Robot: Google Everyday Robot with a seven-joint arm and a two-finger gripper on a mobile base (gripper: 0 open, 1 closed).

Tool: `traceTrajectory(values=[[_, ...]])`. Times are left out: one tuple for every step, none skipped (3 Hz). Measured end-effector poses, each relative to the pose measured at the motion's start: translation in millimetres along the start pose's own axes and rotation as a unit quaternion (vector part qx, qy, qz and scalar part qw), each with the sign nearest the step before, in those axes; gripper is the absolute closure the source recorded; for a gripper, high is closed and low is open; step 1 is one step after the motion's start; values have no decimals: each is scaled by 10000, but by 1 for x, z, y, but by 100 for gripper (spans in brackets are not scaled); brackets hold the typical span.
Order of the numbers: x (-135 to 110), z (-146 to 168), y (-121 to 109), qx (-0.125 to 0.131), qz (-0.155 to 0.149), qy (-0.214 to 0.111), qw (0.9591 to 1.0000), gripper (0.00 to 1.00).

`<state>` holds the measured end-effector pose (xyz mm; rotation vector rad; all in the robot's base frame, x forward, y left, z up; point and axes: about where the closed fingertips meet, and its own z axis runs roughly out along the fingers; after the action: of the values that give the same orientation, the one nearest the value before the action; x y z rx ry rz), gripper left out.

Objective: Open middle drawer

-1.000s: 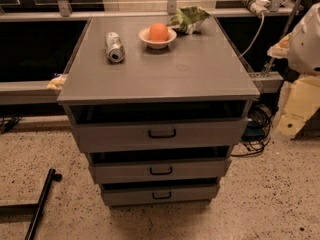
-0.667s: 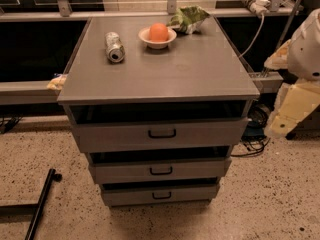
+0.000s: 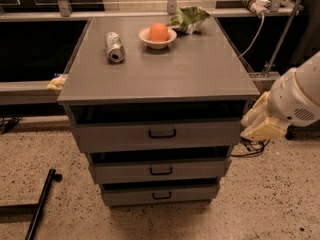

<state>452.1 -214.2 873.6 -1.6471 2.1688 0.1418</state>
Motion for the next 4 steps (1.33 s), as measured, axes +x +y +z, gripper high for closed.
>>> traceTrajectory(values=[[-2,2,-3,37,2,-58,10000,89],[-3,1,-2,33,-7,-29,10000,100],[15,24,4,128,52,59,9999,100],[45,87,16,83,36,-190,9998,100]])
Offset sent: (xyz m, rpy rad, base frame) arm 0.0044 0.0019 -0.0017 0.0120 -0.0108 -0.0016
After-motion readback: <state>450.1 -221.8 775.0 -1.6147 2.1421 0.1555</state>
